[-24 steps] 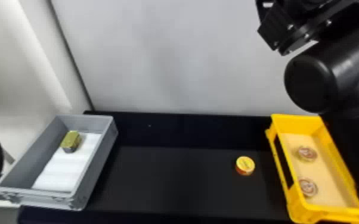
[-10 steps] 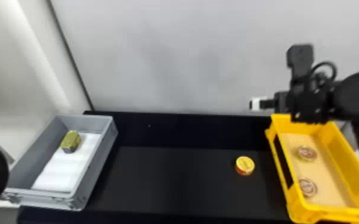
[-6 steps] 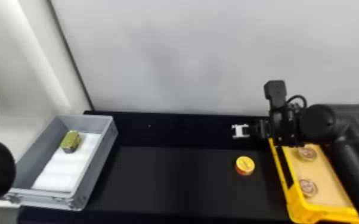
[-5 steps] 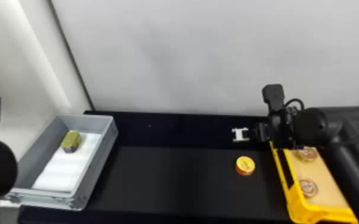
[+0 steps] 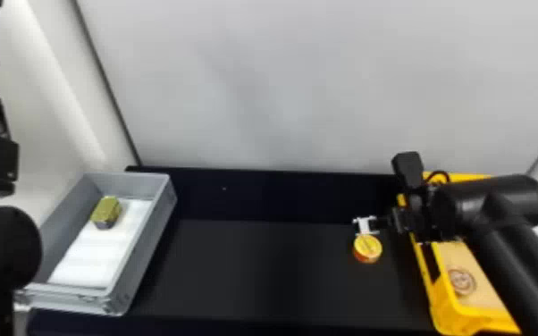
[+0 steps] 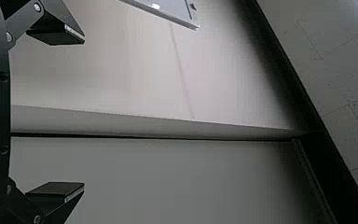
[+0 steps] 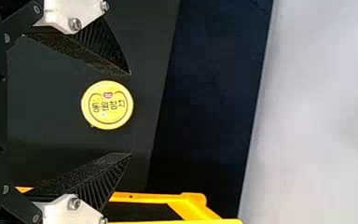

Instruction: Pick up the round yellow can and place it in the yellow rectangular box

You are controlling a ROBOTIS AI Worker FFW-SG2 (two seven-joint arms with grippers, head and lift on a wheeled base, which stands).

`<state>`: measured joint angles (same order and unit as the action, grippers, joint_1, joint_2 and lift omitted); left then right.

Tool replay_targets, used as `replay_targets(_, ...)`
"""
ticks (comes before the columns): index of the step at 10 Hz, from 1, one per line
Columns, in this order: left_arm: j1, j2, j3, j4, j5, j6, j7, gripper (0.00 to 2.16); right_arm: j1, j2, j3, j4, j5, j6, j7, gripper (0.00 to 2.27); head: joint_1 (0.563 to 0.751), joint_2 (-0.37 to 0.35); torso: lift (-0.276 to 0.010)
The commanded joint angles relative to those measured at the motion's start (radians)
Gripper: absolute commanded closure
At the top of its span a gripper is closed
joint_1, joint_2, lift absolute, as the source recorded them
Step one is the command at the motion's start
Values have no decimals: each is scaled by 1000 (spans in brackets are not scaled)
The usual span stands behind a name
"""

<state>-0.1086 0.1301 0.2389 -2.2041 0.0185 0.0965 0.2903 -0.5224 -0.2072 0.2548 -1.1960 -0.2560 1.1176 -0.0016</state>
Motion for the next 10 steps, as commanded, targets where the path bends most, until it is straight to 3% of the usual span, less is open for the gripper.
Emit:
replay_targets(1, -5, 3, -7, 6, 0, -11, -3, 162, -4, 34, 9, 93, 83, -48, 68, 183, 694, 54, -3)
replay_targets(4, 0, 8, -6, 4, 0, -20, -5, 162, -2, 63, 14, 181, 130, -125, 117, 186, 694, 54, -3)
replay_targets(6, 4, 10, -4, 4, -2, -23, -6, 157, -1, 63, 15, 230, 184, -201, 164, 188, 694, 54, -3)
replay_targets(10, 17, 8, 0, -3, -3, -20, -6, 153, 4, 62, -8, 246, 245, -253, 166, 190, 694, 54, -3)
